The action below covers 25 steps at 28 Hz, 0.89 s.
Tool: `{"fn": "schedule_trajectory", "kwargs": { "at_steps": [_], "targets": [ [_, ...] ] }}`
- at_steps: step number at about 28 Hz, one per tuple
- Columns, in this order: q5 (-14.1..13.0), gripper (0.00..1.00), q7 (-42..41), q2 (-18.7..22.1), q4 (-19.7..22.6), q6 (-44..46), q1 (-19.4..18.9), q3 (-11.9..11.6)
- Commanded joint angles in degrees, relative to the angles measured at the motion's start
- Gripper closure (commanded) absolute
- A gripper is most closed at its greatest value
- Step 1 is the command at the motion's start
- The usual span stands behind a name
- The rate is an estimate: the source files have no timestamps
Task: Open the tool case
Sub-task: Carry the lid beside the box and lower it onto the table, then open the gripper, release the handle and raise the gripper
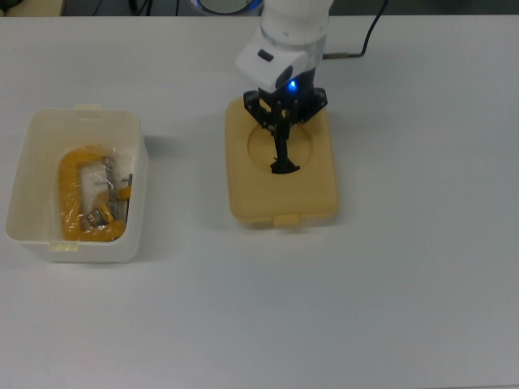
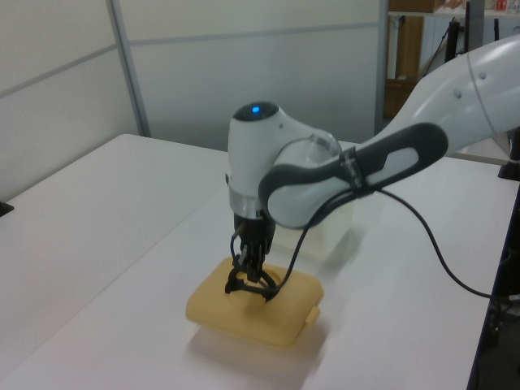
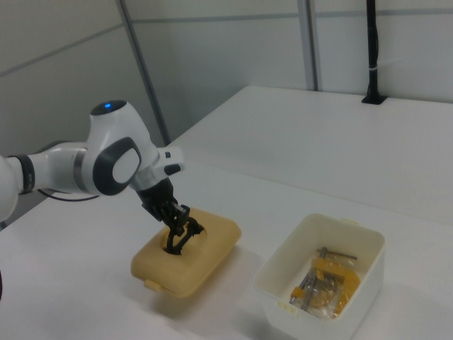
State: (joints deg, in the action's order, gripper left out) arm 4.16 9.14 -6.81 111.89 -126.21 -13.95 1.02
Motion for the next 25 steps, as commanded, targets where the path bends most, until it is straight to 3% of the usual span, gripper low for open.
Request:
{"fn": "schedule_trajectory", "kwargs": {
  "at_steps": [1, 17, 20, 21, 24, 25],
  "targets": [
    [3.1, 1.00, 1.4, -3.9, 0.7, -5.9, -0.8, -0.5],
    [5.0, 0.99, 1.5, -7.6, 0.1, -8.4, -0.7, -0.7],
    [5.0, 0.63, 1.5, -7.5, -0.7, -7.7, -0.6, -0.8],
    [5.0, 0.39, 1.1, -7.4, -0.8, -7.6, -0.6, -0.8],
    [5.0, 0.25, 1.2, -6.8, -1.1, -6.7, -0.5, -1.1],
    [4.9, 0.11, 1.6, -6.6, -1.3, -6.2, -0.5, -1.2]
  ]
}}
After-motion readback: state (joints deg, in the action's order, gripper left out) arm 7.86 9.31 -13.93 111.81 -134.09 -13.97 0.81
